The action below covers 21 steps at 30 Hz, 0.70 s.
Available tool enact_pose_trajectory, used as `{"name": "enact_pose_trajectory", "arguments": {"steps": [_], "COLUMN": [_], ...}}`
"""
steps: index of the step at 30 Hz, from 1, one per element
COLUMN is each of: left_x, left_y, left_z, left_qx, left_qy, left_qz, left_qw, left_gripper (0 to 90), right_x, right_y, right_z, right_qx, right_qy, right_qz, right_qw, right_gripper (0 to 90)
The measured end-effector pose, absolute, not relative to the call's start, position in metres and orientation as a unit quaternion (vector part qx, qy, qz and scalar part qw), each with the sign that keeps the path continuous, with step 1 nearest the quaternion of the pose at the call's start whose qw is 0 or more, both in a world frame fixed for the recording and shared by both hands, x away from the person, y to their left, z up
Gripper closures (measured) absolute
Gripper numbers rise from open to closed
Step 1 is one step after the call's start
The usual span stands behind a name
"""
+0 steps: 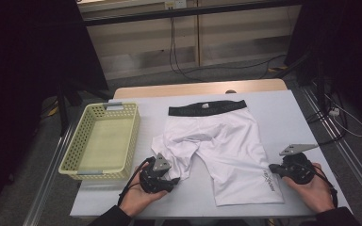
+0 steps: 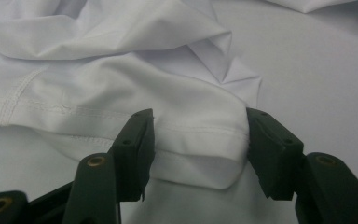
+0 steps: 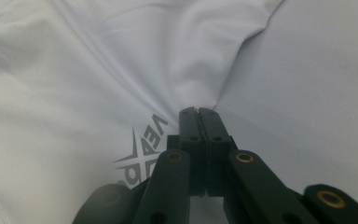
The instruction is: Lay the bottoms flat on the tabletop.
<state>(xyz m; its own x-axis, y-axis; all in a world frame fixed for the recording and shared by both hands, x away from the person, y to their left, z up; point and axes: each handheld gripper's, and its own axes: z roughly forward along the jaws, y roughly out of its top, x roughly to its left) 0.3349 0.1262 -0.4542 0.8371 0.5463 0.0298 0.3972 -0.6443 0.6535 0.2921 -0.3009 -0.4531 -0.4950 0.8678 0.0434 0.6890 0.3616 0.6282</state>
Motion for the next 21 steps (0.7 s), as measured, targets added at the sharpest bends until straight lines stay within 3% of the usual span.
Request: {"name": "enact_pose_trajectory", "arguments": {"steps": [4,8,16,21], "left_x": [0.333,0.335,0.311,0.292], "left_y": [0.124,0.125,0.118,0.109], "left_z": [-0.453,-0.452,-0.447,-0.447], "left_qx": [0.899,0.9,0.909,0.913], "left_qy": [0.265,0.267,0.253,0.238], "left_qz": [0.105,0.102,0.067,0.038], "left_qw": [0.332,0.329,0.324,0.329], "left_gripper": [66.4,87.0,89.4,89.4], "right_x": [0.294,0.297,0.303,0.307], "right_y": [-0.292,-0.282,-0.241,-0.212], "right_z": [-0.45,-0.447,-0.44,-0.439], "right_qx": [0.466,0.452,0.403,0.369], "right_qy": [0.812,0.81,0.826,0.84], "right_qz": [0.313,0.334,0.356,0.362], "right_qw": [0.158,0.168,0.169,0.166], "right_gripper": [63.8,55.0,52.8,56.5]}}
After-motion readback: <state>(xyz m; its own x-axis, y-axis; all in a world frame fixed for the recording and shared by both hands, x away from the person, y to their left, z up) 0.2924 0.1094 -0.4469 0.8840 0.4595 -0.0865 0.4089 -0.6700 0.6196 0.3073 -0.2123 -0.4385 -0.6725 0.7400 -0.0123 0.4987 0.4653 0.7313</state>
